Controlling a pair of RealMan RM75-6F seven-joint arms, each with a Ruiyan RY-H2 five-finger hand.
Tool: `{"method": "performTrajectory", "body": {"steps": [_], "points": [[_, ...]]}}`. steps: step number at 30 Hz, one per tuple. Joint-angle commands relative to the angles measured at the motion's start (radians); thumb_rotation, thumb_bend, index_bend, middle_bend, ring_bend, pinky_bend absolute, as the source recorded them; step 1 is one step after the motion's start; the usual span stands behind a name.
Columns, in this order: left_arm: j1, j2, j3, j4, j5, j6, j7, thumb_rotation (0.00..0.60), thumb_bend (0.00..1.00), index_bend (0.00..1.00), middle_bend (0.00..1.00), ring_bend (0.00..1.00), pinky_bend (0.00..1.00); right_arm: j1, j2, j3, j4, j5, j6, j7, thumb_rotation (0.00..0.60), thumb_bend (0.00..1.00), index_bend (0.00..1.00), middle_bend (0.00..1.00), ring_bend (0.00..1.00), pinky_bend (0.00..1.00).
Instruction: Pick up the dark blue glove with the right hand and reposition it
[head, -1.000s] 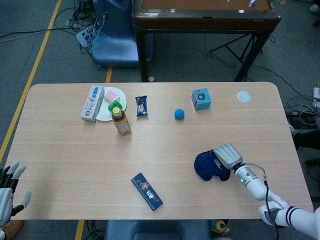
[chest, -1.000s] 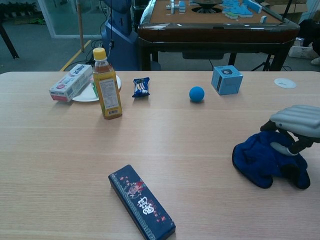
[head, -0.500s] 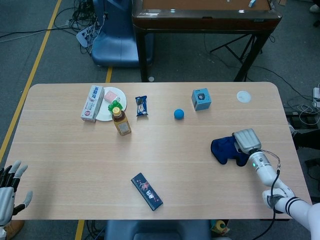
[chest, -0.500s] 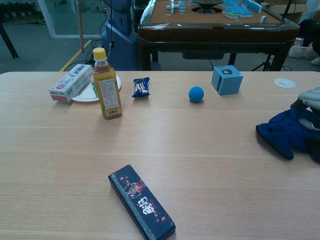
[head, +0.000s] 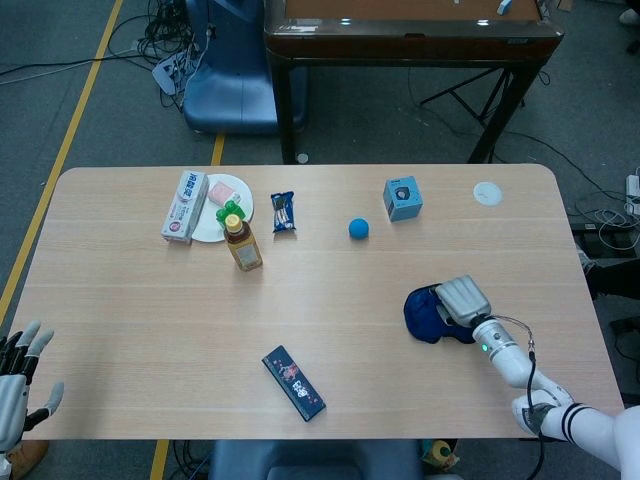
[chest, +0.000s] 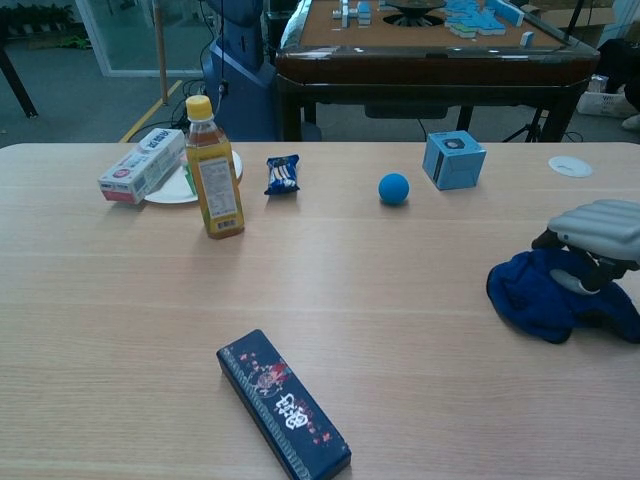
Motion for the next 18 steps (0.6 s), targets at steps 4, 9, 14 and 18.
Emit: {"method": "performTrajectory", "body": {"steps": [4,9,14,18], "points": [[0.005,0.001,0.0,0.006,-0.002,0.006,-0.009,0.6,0.33,0.11,0.0,0.04,0.0,0.012,0.02,-0.031,-0.131,-0.077,0.033,0.011,0.6,0.74,0.72,0.59,0.61,0.74],[0.009,0.005,0.0,0.009,-0.004,0.011,-0.015,0.6,0.33,0.11,0.0,0.04,0.0,0.02,0.048,-0.017,-0.242,-0.129,0.1,0.039,0.6,0.74,0.72,0.59,0.61,0.74],[0.008,0.005,0.001,0.008,0.001,0.011,-0.015,0.6,0.33,0.11,0.0,0.04,0.0,0.036,0.079,0.035,-0.332,-0.147,0.164,0.056,0.6,0.74,0.72,0.59,0.61,0.74],[0.008,0.005,0.0,0.006,0.001,0.012,-0.014,0.6,0.33,0.11,0.0,0.04,0.0,0.055,0.089,0.076,-0.375,-0.135,0.179,0.048,0.6,0.74,0.72,0.59,0.61,0.74]]}}
